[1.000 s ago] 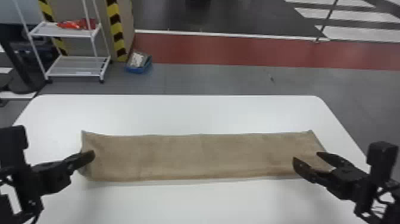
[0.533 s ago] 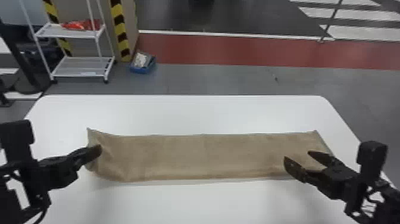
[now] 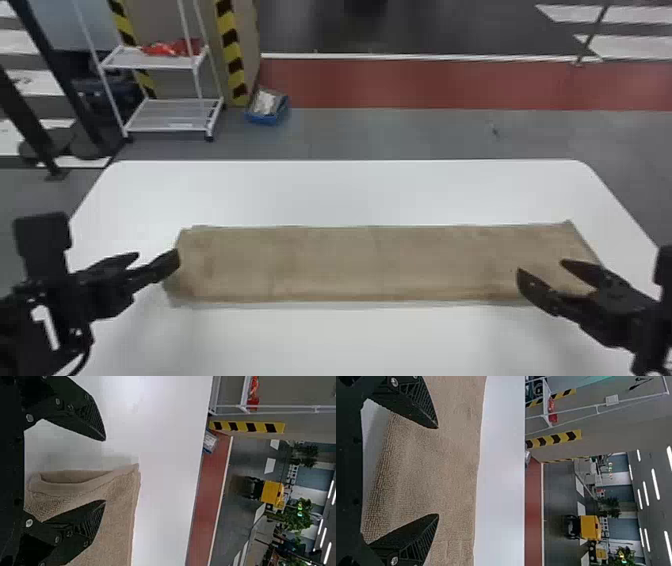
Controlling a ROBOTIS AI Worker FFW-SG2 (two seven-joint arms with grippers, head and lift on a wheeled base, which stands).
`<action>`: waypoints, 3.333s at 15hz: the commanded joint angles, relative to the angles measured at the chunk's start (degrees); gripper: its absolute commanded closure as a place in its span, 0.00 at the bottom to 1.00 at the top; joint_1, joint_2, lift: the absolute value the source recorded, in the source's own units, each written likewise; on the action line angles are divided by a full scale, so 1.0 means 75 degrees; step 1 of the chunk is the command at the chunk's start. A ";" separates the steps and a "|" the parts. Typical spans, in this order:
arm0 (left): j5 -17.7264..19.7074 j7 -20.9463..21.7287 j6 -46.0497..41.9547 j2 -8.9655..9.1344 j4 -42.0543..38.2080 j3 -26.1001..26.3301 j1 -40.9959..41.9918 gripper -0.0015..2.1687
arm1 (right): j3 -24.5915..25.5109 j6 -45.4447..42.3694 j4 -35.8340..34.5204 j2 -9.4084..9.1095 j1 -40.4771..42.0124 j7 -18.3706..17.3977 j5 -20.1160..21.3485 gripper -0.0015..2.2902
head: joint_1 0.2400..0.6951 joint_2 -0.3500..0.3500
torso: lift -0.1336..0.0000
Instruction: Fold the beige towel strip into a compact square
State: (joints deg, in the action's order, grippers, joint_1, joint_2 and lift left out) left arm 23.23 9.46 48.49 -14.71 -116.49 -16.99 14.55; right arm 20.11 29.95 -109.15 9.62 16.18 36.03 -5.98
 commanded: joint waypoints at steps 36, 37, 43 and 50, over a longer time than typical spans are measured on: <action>0.2200 -0.1343 0.1639 0.0555 -0.0827 -0.0255 0.0169 0.80 | -0.0103 -0.0647 0.0350 0.0089 0.0104 -0.0023 -0.0070 0.04 | 1.00 0.43 | 0.07; 0.2200 -0.1366 0.1639 0.0555 -0.0874 -0.0138 0.0158 0.80 | -0.0161 -0.0740 0.0350 0.0054 0.0128 -0.0105 -0.0152 0.04 | 1.00 0.43 | 0.07; 0.2177 -0.1659 0.1428 0.0566 -0.1213 0.0917 -0.0253 0.80 | -0.0876 -0.1092 0.0174 -0.0064 0.0140 -0.0632 -0.0339 0.08 | 1.00 0.39 | 0.07; 0.2071 -0.2433 0.1123 0.0625 -0.1143 0.2862 -0.1307 0.80 | -0.1603 -0.1865 0.0537 -0.0087 -0.0118 -0.1617 -0.0269 0.10 | 1.00 0.32 | 0.07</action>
State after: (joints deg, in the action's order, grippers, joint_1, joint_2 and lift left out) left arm 38.88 -8.21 56.96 -10.28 -125.41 1.49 6.19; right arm 8.80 17.25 -105.99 8.97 15.94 24.17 -7.93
